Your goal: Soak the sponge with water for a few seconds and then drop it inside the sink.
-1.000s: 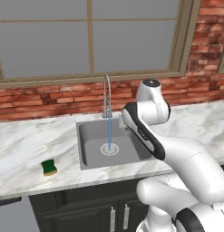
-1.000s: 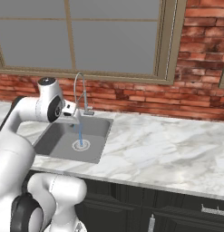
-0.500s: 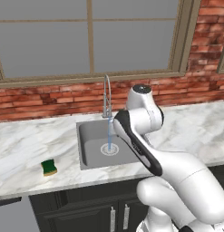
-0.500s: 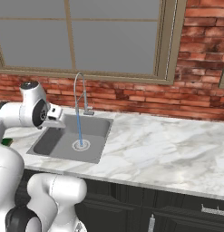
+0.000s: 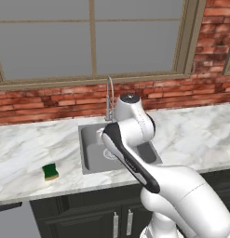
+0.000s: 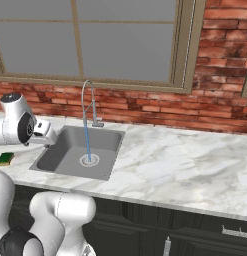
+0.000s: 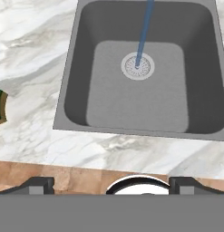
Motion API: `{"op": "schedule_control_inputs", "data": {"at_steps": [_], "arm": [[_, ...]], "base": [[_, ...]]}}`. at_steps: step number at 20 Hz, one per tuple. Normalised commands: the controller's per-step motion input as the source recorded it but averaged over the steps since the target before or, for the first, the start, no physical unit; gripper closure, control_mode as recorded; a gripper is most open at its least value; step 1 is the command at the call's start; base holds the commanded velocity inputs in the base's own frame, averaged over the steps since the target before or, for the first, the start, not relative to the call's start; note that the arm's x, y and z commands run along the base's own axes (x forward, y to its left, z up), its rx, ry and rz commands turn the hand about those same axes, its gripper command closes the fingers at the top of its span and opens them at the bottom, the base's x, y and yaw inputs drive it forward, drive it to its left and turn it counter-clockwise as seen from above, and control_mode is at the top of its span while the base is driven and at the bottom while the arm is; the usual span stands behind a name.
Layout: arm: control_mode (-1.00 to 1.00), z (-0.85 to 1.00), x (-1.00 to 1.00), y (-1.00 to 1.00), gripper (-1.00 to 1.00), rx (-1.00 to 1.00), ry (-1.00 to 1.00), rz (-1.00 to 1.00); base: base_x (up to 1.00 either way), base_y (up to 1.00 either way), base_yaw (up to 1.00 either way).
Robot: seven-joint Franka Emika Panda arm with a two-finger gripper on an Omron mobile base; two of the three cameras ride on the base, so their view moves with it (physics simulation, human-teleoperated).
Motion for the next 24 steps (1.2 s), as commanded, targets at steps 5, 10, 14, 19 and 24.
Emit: {"op": "schedule_control_inputs", "data": {"at_steps": [5,10,14,19,24], "arm": [[-1.00,0.00,-0.12,0.64,-1.00,0.00,0.06,0.00],[-1.00,0.00,-0.11,0.67,-1.00,0.00,0.09,0.04],[-1.00,0.00,-0.06,0.63,-1.00,0.00,0.10,0.11],[-1.00,0.00,0.00,0.53,-1.00,0.00,0.09,0.18],[-1.00,-0.12,0.00,0.35,-1.00,0.00,0.13,0.22]], "base": [[0.00,0.00,0.00],[0.00,0.00,0.00],[0.00,0.00,0.00],[0.00,0.00,0.00],[0.00,0.00,0.00]]}}
